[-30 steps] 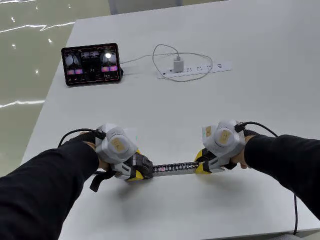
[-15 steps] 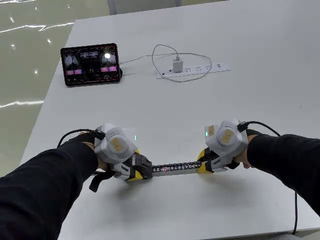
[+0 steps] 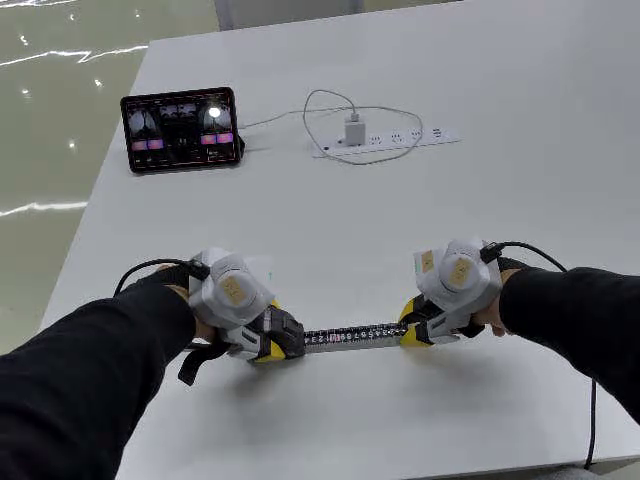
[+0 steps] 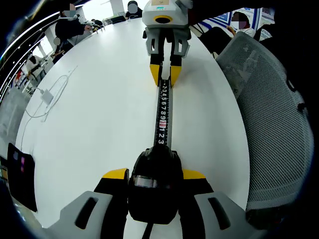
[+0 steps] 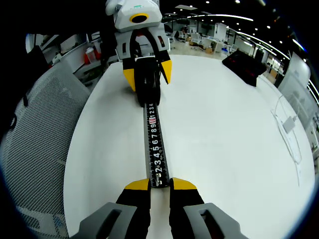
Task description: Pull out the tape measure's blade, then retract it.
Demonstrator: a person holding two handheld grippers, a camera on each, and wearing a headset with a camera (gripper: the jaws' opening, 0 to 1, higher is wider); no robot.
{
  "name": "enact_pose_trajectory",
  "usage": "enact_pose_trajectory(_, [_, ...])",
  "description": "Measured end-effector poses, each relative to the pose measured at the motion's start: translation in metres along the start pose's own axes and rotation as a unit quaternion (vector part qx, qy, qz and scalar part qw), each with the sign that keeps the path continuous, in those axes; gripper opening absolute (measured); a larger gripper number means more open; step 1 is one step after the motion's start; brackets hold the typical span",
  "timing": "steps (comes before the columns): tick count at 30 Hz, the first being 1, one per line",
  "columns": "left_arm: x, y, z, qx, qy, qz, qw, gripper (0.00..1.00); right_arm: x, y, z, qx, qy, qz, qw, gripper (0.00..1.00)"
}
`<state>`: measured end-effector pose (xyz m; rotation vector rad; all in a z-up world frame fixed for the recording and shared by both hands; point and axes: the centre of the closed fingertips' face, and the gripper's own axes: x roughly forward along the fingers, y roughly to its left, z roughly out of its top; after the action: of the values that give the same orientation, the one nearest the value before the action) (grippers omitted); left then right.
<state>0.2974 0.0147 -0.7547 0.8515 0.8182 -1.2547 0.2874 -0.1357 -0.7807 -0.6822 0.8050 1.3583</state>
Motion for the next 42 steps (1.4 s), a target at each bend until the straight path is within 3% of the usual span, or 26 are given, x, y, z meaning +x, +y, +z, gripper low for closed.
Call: enact_pose_trajectory(42, [0.0,0.0,0.001,0.002,0.001,0.002,1.0,0.33,-0.015,0.0,-0.018,0.008,0.007,-0.001,0.9999,0.1])
